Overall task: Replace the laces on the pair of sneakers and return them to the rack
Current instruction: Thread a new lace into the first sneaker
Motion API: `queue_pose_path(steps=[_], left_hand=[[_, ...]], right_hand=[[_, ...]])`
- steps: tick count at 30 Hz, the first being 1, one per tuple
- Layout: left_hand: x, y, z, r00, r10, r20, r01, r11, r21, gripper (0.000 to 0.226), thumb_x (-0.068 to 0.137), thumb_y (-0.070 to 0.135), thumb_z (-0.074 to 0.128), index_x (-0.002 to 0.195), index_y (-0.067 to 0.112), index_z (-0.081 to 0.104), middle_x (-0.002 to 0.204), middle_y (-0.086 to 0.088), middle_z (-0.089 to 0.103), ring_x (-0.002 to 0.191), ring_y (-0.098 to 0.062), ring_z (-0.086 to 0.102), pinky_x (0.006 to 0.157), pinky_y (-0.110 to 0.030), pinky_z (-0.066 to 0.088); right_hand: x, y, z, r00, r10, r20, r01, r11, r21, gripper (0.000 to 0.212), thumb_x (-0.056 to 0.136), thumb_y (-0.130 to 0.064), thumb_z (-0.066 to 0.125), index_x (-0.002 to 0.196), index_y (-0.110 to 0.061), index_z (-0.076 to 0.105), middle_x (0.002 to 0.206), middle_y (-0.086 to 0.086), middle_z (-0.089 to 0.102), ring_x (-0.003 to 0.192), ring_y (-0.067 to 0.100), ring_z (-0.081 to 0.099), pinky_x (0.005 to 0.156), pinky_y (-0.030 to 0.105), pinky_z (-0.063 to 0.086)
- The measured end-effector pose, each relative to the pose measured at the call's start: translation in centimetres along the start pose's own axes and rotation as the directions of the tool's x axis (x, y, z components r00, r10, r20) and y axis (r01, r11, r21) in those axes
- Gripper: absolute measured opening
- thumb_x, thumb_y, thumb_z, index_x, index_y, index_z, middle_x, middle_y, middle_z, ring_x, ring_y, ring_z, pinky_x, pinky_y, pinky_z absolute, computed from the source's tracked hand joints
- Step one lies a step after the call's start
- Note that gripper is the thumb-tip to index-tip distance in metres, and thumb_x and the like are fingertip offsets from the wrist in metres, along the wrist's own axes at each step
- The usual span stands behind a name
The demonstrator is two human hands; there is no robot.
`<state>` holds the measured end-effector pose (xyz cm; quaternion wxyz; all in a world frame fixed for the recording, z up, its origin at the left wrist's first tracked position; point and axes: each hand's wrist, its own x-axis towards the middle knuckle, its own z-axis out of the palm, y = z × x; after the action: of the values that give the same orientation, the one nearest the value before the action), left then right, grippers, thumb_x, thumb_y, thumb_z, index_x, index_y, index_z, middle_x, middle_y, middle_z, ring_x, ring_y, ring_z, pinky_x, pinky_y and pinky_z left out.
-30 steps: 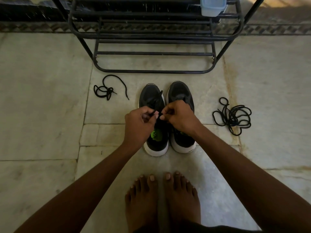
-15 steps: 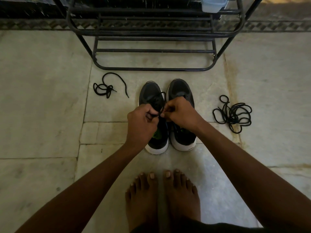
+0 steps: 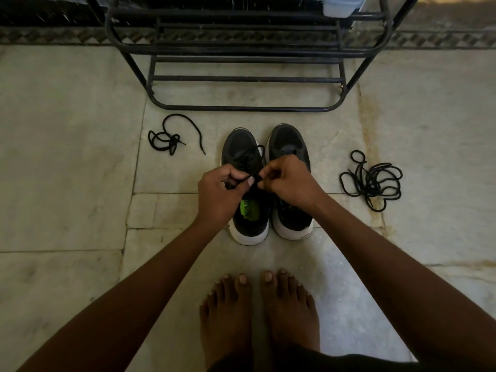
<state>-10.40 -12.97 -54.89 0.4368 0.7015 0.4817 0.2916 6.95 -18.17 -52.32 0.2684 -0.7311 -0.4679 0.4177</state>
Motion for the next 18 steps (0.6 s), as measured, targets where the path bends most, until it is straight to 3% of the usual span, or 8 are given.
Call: queue_pose_path(steps=[7,11,18], left_hand=[[0.25,-0.19,-0.20,0.995,-0.080,0.055,0.087,0.984,-0.152,0.010,0.082,0.007,0.085,0.085,0.010,0.075,0.078,0.003,0.075,0.074,-0.009,0.072,0.071,-0.020,0.056],[0.17,-0.21,-0.04,0.994,-0.103,0.048,0.110,0.975,-0.193,0.010,0.083,0.009,0.084,0.086,0.012,0.075,0.080,-0.001,0.077,0.076,-0.015,0.074,0.074,-0.026,0.060],[0.14,0.09,0.08,1.000,0.015,0.015,-0.015,0.999,-0.033,0.014,0.080,0.009,0.085,0.080,0.017,0.074,0.072,0.010,0.069,0.063,-0.007,0.060,0.061,-0.017,0.049]], right_hand=[[0.27,0.12,-0.25,0.998,0.046,0.042,-0.051,0.993,0.110,0.009,0.087,-0.003,0.073,0.090,-0.011,0.076,0.083,0.004,0.075,0.078,0.012,0.072,0.076,0.026,0.060],[0.32,0.04,-0.57,0.995,0.069,0.069,-0.079,0.986,0.150,0.009,0.089,-0.002,0.071,0.094,-0.007,0.076,0.087,0.007,0.075,0.082,0.016,0.073,0.075,0.024,0.059],[0.27,0.04,-0.50,0.995,0.066,0.076,-0.078,0.984,0.160,0.008,0.089,-0.003,0.072,0.094,-0.008,0.076,0.087,0.006,0.075,0.080,0.014,0.073,0.072,0.021,0.059]])
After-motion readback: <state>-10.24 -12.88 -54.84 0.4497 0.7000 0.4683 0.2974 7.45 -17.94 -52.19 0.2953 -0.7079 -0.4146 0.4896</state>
